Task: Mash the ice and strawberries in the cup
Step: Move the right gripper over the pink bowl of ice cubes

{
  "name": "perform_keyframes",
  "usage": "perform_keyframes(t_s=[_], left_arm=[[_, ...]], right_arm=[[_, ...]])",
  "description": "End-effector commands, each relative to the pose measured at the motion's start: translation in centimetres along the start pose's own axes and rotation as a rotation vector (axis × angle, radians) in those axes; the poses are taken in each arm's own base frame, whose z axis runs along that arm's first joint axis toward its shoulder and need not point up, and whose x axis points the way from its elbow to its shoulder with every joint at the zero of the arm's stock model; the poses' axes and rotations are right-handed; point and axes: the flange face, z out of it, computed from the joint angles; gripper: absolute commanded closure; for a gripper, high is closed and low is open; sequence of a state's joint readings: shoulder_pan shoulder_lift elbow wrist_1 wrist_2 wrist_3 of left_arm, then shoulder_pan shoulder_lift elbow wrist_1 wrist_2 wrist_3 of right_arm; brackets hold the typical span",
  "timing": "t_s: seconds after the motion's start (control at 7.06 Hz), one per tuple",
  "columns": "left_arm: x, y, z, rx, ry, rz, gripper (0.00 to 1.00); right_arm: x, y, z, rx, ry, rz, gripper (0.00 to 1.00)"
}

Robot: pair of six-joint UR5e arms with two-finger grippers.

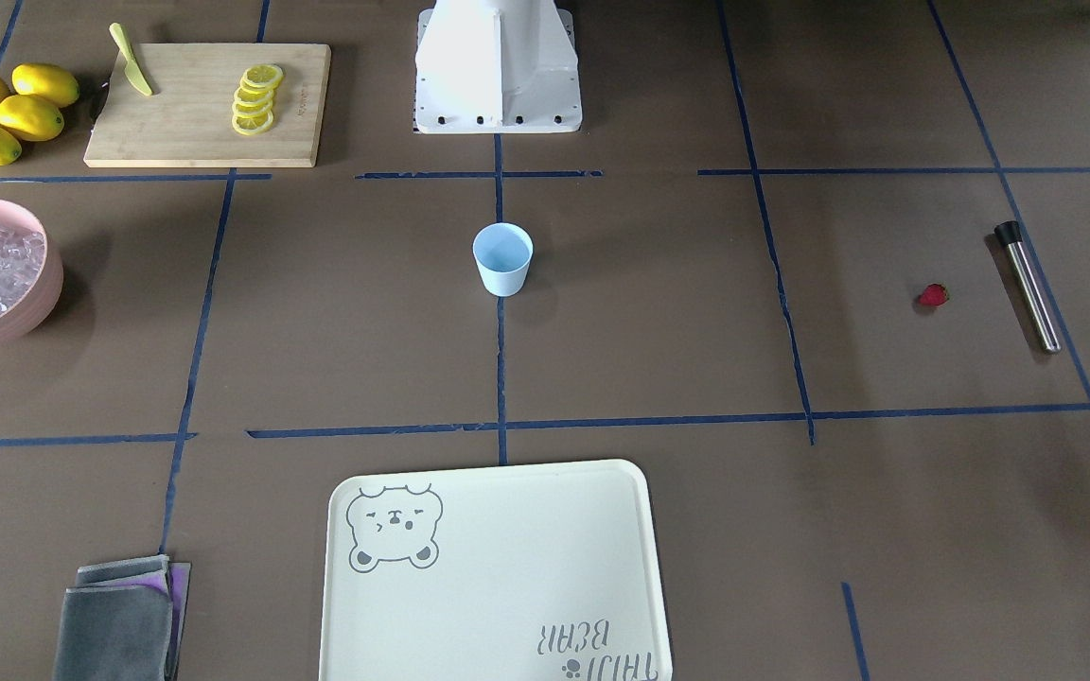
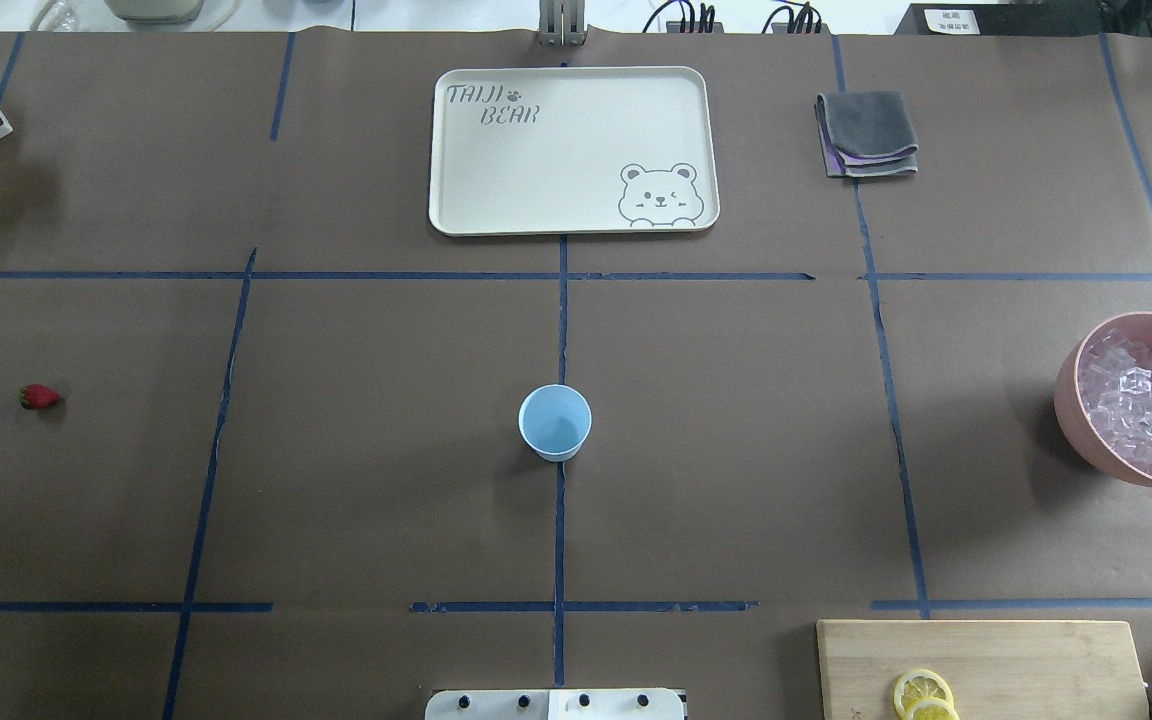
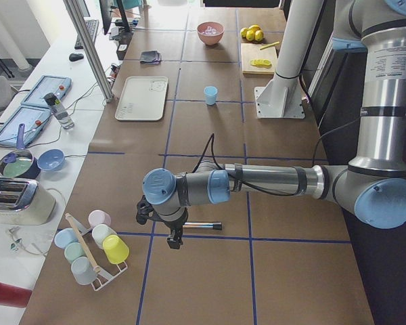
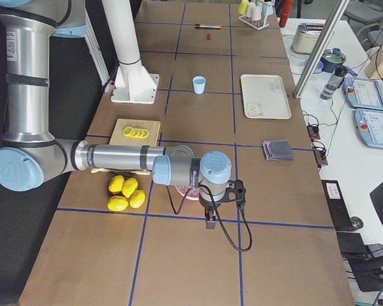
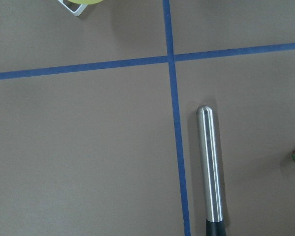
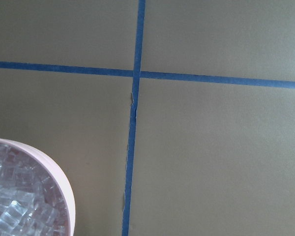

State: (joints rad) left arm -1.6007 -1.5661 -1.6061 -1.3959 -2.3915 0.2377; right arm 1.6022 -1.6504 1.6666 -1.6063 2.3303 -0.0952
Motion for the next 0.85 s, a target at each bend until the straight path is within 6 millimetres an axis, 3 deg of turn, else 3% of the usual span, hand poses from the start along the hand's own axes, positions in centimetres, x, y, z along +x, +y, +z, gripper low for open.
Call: perform_keyframes(t_s=[0.0, 0.71], left_arm=[[0.08, -0.03, -0.03, 0.001, 0.0, 0.002, 0.0], [0.11, -0.13, -0.08, 0.014, -0.003, 0.012, 0.0]], right_arm=[[-0.43, -0.32, -0.34, 0.008, 0.001, -0.009, 0.0], [-0.45, -0.37, 0.15, 0.02, 0.002, -0.03, 0.0]])
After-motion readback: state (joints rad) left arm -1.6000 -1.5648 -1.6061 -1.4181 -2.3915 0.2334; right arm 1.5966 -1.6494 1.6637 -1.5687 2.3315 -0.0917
